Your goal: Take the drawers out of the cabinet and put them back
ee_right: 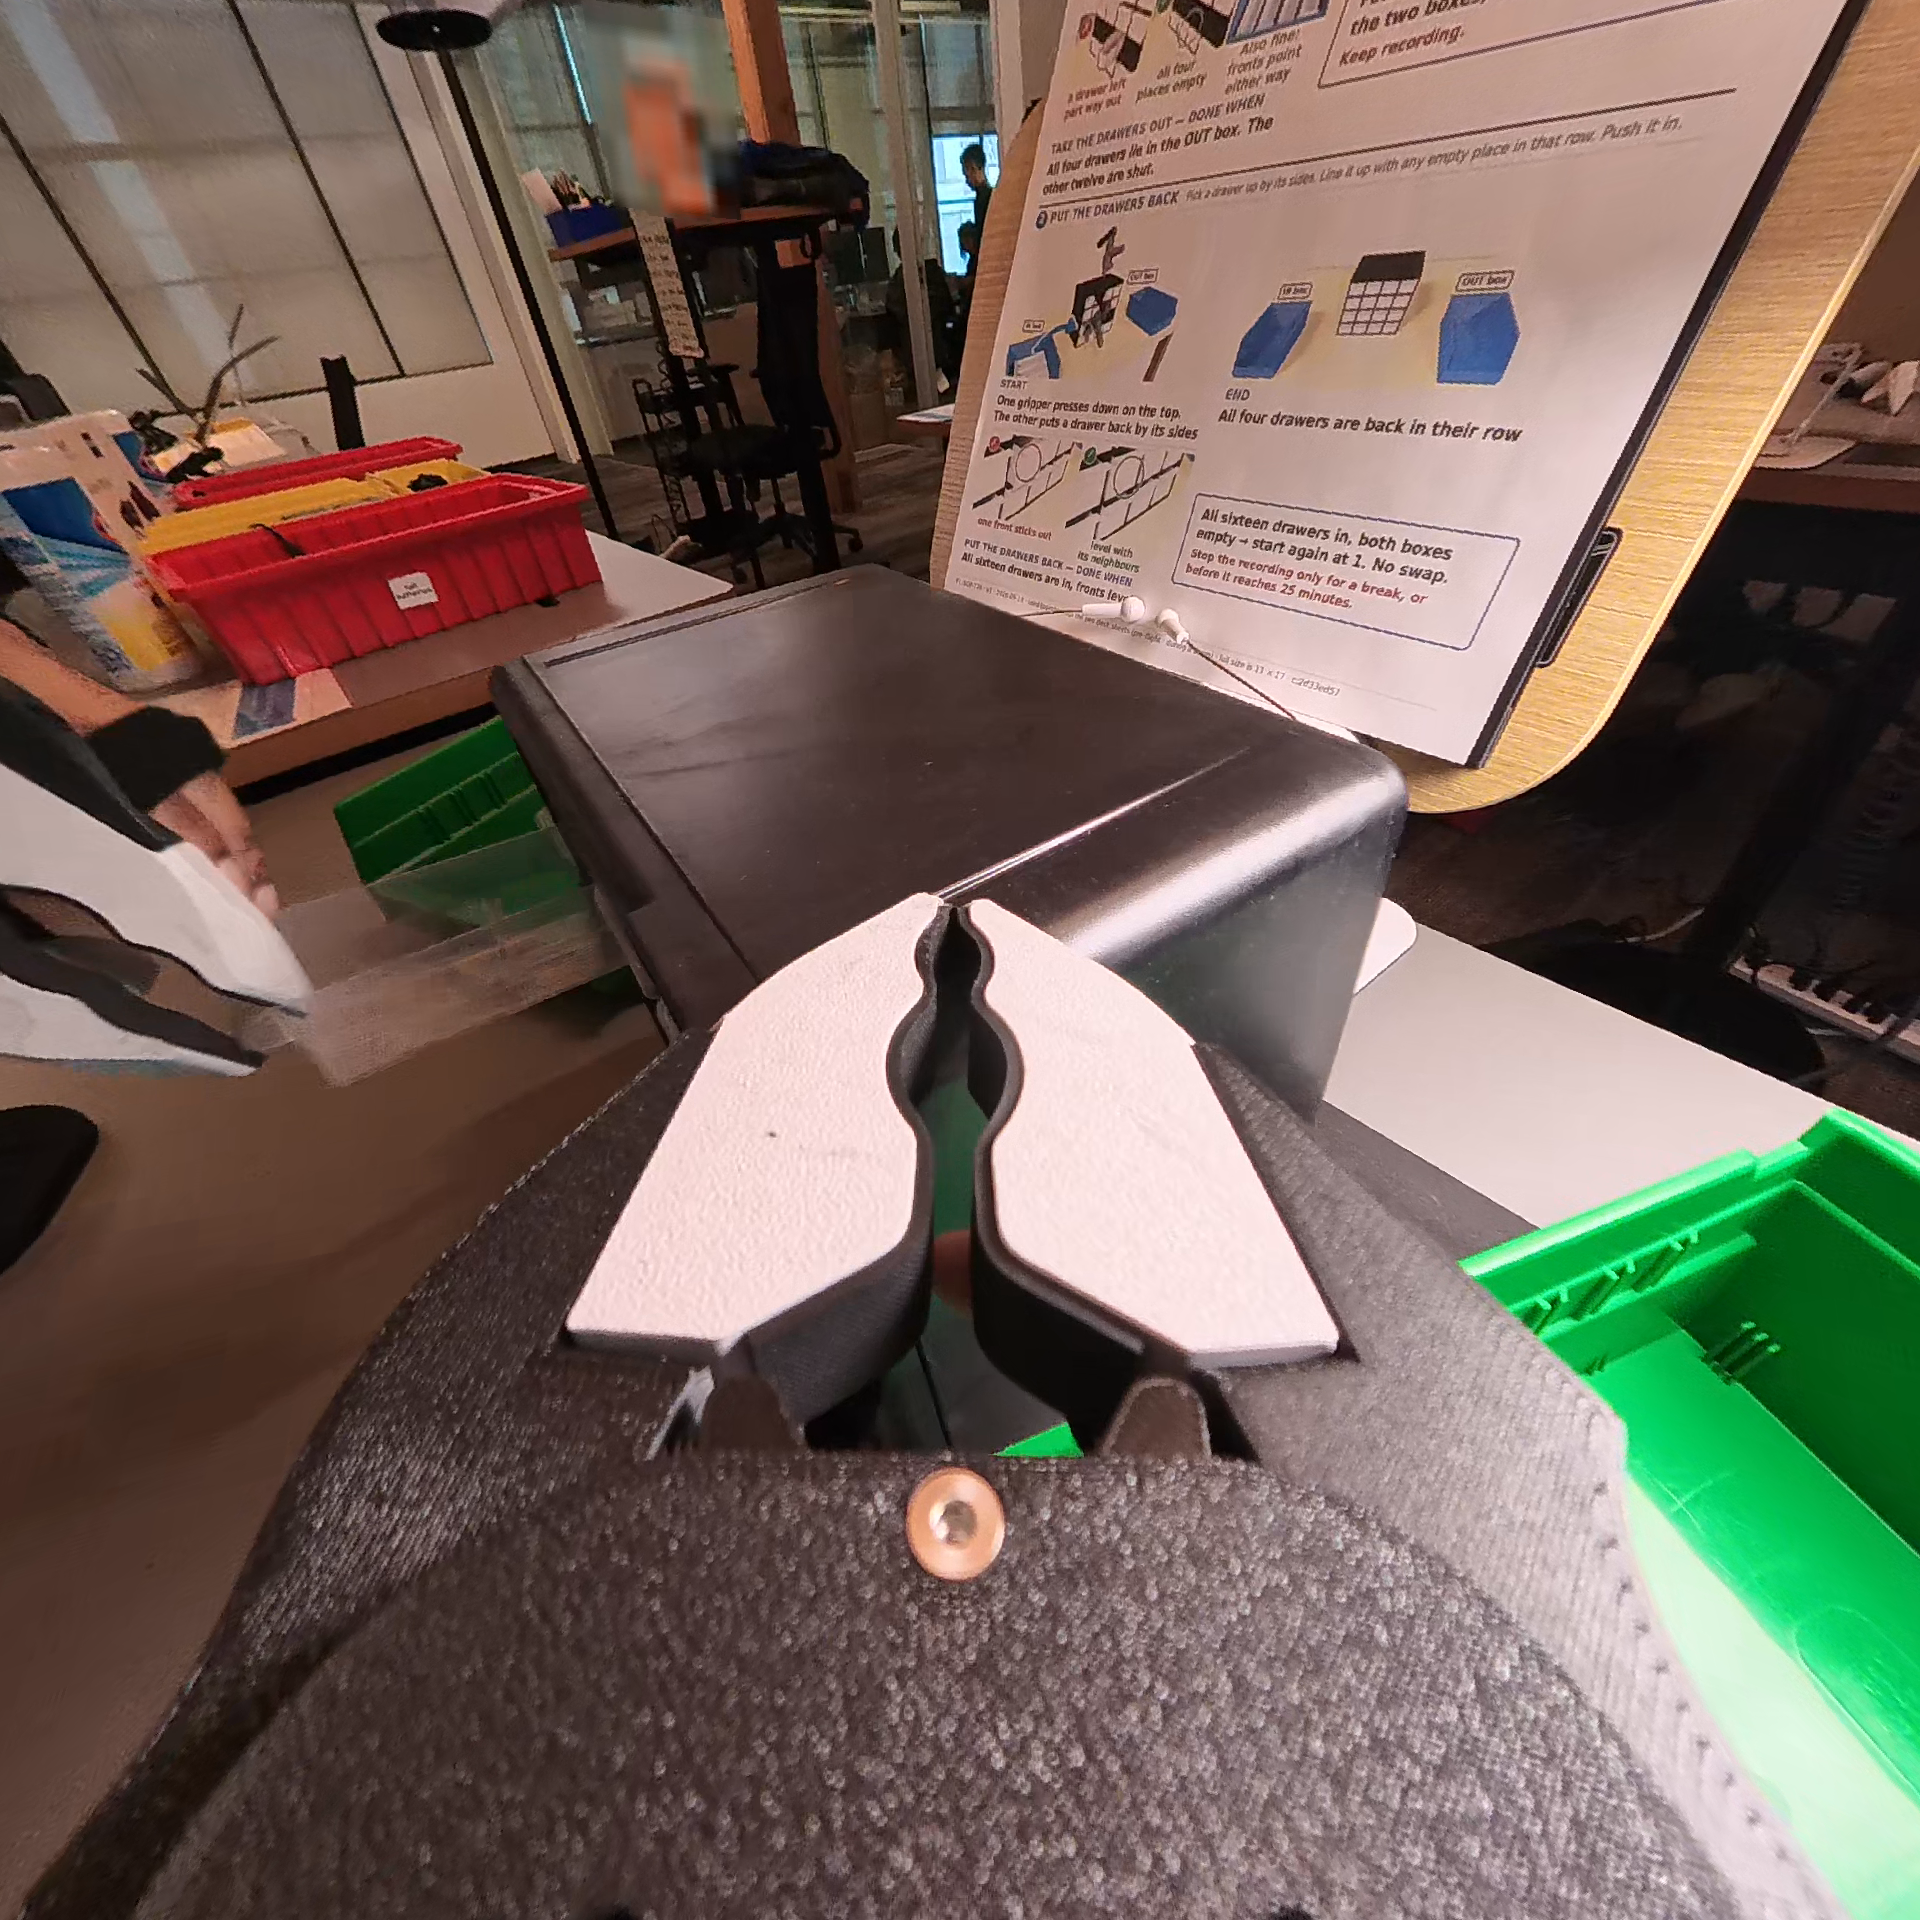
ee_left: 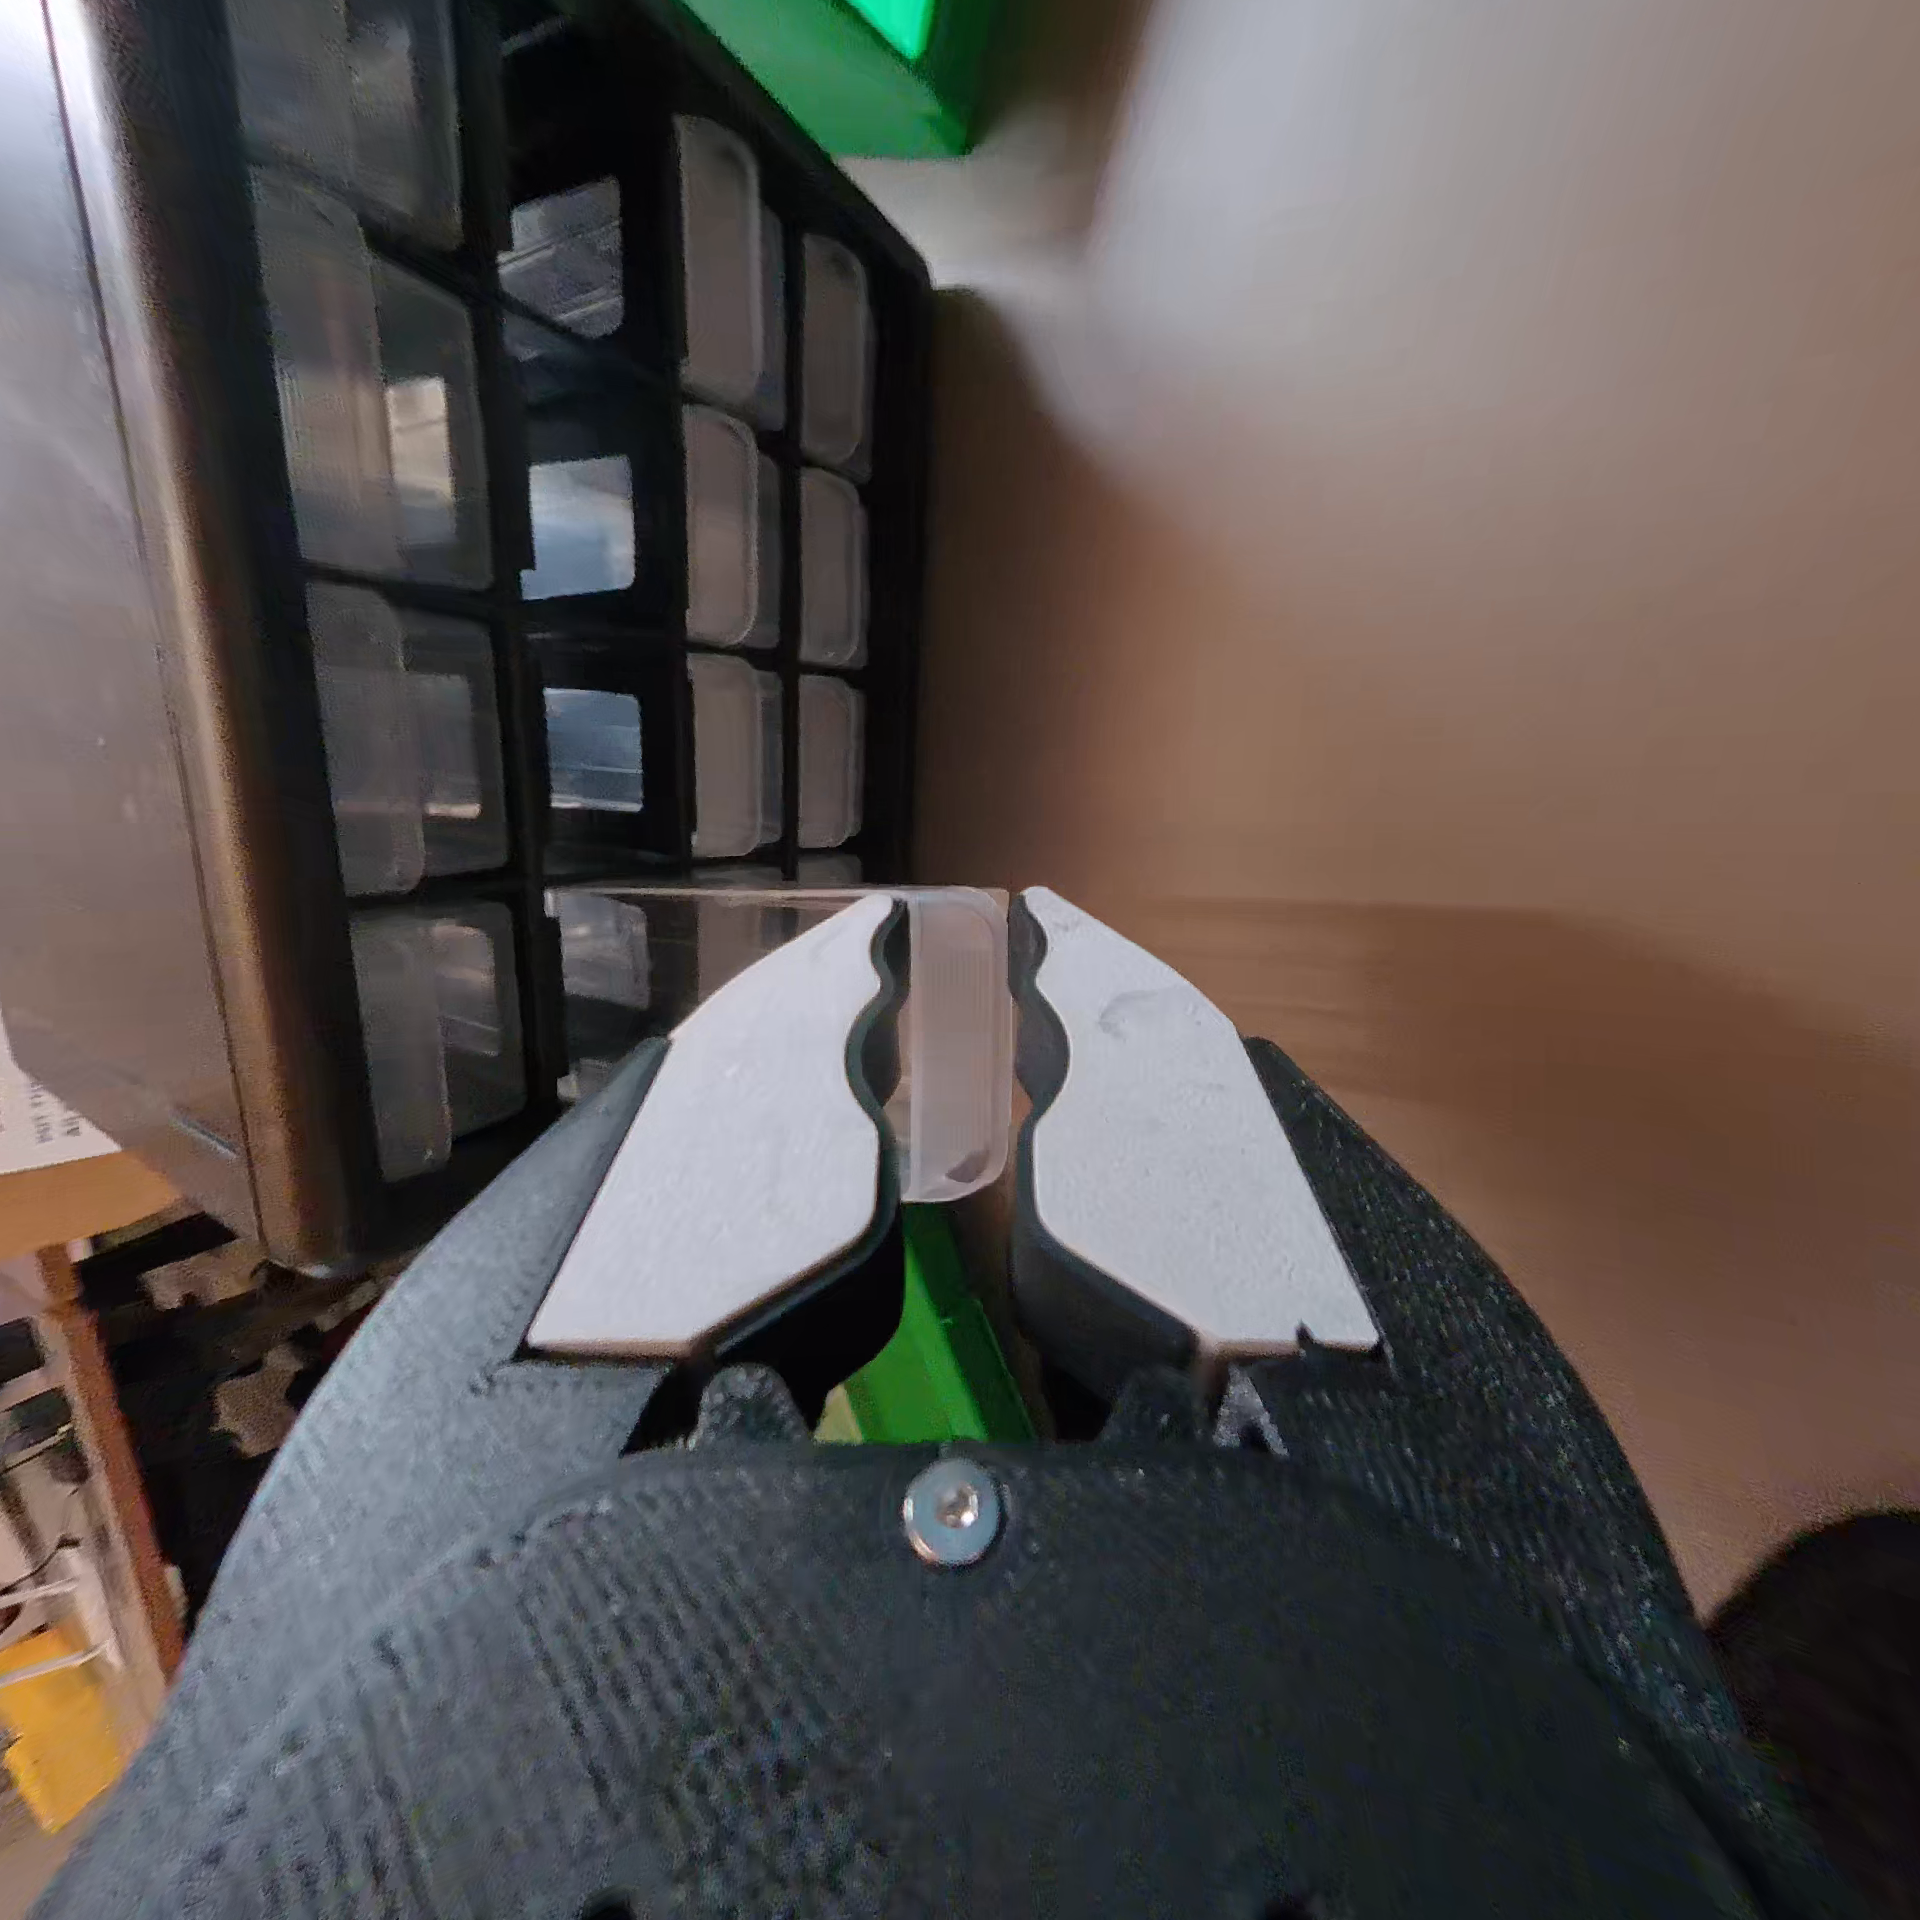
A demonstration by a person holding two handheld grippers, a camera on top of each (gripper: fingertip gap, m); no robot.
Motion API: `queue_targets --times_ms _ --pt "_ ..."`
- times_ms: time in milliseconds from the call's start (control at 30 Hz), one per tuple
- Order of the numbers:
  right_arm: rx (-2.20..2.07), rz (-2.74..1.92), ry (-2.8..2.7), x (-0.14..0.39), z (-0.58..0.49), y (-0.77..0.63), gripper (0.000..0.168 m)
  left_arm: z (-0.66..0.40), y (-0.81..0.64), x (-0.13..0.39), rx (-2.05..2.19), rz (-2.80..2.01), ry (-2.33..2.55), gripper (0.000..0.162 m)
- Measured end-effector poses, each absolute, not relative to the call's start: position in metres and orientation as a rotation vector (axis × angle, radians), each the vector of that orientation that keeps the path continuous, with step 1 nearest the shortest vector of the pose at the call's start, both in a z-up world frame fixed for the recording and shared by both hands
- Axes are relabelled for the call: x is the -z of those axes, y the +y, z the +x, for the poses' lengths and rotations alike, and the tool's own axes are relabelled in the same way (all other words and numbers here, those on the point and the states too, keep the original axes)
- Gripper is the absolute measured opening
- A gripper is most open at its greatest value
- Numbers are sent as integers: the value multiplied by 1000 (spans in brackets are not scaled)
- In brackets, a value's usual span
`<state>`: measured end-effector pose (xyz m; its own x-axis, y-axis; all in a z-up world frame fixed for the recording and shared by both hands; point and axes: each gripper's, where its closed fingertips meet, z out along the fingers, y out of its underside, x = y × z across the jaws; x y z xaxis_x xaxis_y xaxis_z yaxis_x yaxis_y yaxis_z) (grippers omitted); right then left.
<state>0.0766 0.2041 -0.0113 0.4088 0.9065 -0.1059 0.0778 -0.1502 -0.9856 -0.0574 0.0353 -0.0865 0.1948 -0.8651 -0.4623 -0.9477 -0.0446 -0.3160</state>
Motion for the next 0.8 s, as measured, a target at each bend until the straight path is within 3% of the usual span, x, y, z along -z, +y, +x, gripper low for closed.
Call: queue_targets --times_ms 33,233,433,600,800 --pt "-933 -1552 -903 11 77 204 0 -62 40 90 -219 -1906 1671 18" --pt "-933 -1552 -901 11 77 204 0 -90 92 94 -392 -1782 1539 20" --pt "-945 -1550 -903 11 77 204 0 -97 114 86 -442 -1720 1374 38" --pt "-972 -1547 -901 11 76 204 0 -98 94 81 -388 -1633 1282 14" --pt "-966 -1548 -888 11 76 204 0 -108 113 97 -443 -1689 1173 1"
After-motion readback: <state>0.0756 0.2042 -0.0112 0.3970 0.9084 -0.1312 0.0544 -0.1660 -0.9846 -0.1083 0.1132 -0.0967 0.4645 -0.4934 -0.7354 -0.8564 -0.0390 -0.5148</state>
